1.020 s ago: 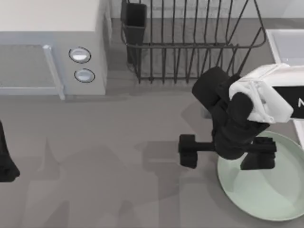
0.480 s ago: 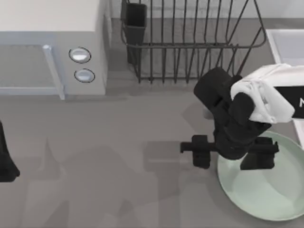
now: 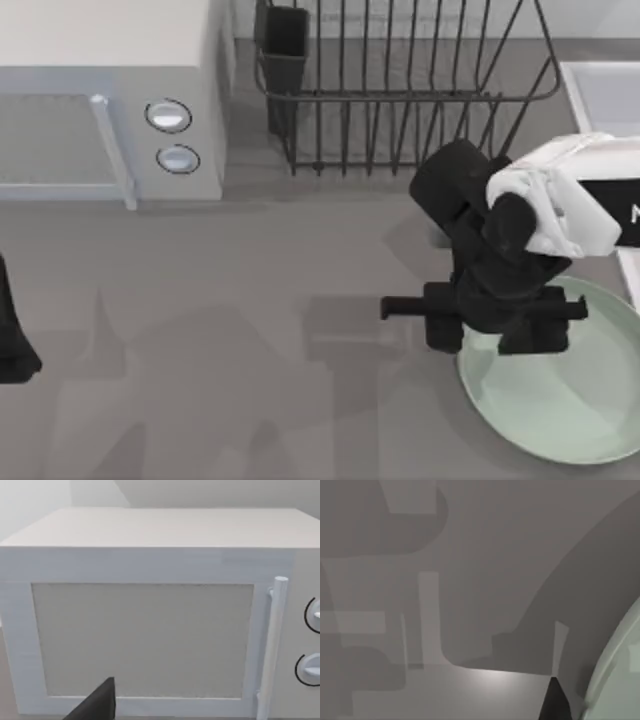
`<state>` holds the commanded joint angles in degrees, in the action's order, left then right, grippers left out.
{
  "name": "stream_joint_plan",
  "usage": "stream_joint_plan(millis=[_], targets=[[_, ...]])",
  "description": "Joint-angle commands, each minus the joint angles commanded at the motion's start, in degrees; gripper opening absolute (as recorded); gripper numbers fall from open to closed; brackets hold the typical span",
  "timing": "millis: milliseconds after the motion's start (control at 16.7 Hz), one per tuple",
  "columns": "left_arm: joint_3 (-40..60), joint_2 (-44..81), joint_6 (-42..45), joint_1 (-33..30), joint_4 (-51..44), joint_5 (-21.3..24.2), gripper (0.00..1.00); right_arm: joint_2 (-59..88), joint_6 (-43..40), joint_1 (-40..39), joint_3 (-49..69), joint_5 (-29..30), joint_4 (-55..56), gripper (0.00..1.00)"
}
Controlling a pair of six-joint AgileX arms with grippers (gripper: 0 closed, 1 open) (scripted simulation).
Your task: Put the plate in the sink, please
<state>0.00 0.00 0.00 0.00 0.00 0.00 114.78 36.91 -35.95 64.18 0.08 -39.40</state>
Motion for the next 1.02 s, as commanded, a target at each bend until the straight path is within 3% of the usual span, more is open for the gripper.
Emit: stream_joint_plan(millis=[540, 720, 1020], targets=[[0.0, 0.0, 0.0, 0.0, 0.0, 0.0, 1.00, -5.4, -0.5, 1.0, 2.8, 1.2, -2.2, 0.00], [0.0, 0.0, 0.0, 0.0, 0.0, 0.0, 1.00, -4.8, -0.3, 0.8, 10.3, 1.2, -9.7, 0.00], [0.0, 0.0, 0.0, 0.0, 0.0, 0.0, 1.00, -4.5, -0.3, 0.8, 31.4, 1.2, -31.2, 0.00]])
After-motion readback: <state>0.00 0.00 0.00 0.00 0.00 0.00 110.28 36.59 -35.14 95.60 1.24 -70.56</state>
